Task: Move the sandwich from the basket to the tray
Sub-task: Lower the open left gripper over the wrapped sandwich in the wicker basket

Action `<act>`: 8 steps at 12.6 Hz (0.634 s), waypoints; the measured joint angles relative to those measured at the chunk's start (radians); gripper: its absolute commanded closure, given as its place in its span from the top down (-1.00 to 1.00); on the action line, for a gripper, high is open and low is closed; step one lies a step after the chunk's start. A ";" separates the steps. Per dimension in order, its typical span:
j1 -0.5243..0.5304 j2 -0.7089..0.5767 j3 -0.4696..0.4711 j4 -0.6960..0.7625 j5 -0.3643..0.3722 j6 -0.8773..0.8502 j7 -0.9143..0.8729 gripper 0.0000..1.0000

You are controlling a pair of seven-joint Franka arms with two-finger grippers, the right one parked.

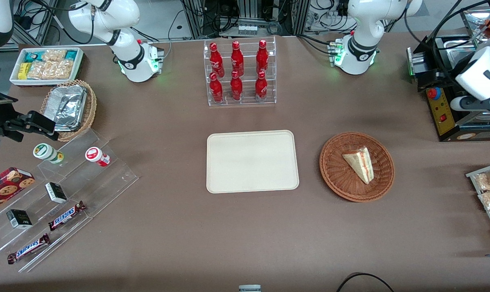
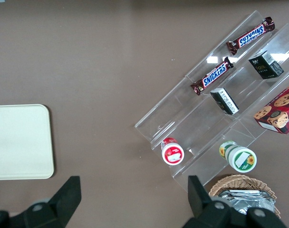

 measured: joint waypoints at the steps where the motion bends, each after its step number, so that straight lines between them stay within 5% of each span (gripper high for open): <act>1: -0.001 -0.001 -0.001 0.000 0.004 0.008 0.000 1.00; 8: -0.008 0.018 -0.020 -0.107 0.013 0.166 0.000 1.00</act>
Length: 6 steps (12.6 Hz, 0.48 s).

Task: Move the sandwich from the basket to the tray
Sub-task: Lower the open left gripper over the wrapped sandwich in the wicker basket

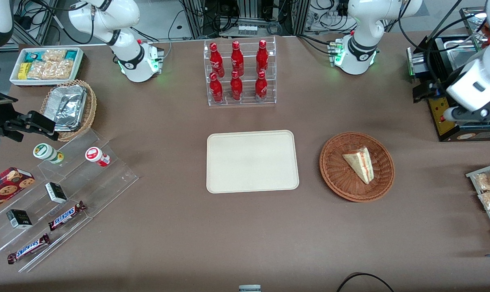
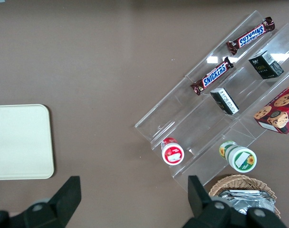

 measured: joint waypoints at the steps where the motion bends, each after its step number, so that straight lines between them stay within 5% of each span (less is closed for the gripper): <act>1: -0.003 0.005 -0.001 -0.041 -0.001 0.042 0.000 1.00; 6: -0.020 0.033 -0.005 -0.225 -0.002 0.265 0.000 1.00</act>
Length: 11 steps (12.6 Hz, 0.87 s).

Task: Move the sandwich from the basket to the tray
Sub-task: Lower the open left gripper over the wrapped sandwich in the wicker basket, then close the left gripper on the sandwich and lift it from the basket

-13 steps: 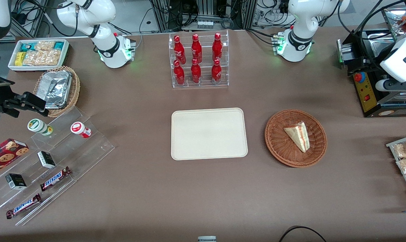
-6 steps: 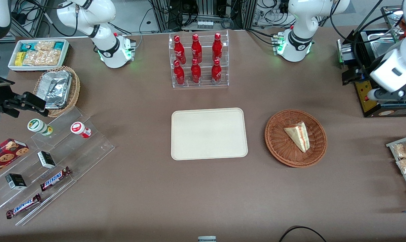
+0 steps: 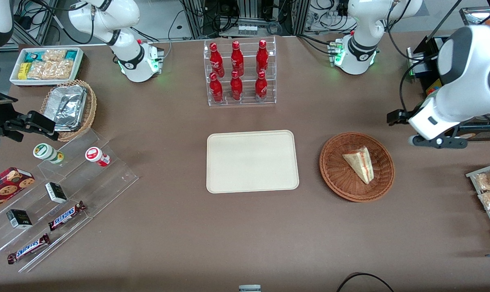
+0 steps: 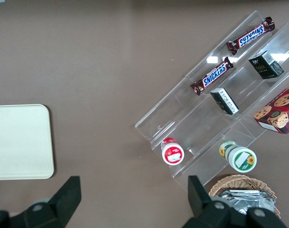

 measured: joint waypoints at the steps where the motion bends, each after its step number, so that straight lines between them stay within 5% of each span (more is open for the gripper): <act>1: 0.000 0.006 0.000 -0.035 0.000 0.050 0.000 1.00; 6: -0.028 0.063 -0.001 -0.185 -0.001 0.287 -0.101 1.00; 11: -0.088 0.097 -0.002 -0.225 0.000 0.407 -0.432 1.00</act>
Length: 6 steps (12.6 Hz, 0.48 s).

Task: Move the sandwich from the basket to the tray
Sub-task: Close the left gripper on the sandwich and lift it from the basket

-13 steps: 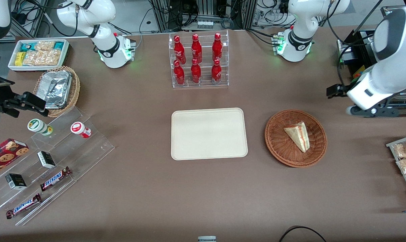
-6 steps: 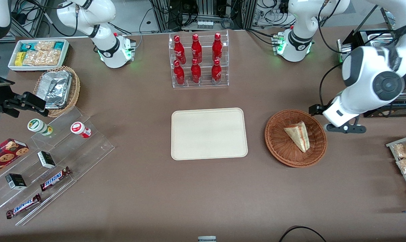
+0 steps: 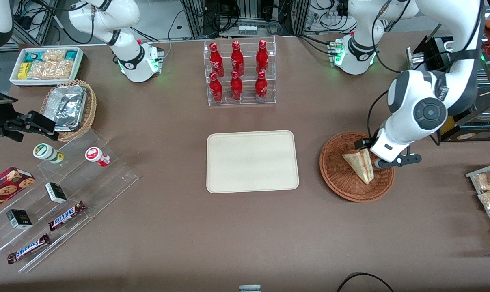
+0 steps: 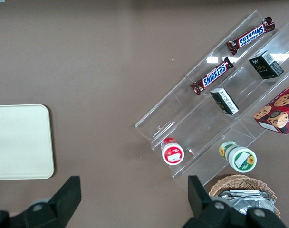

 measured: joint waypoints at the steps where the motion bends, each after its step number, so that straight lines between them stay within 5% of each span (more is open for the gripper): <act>1: -0.004 0.000 0.000 -0.022 0.000 0.043 -0.086 1.00; 6: 0.000 0.001 0.004 -0.133 -0.001 0.214 -0.344 1.00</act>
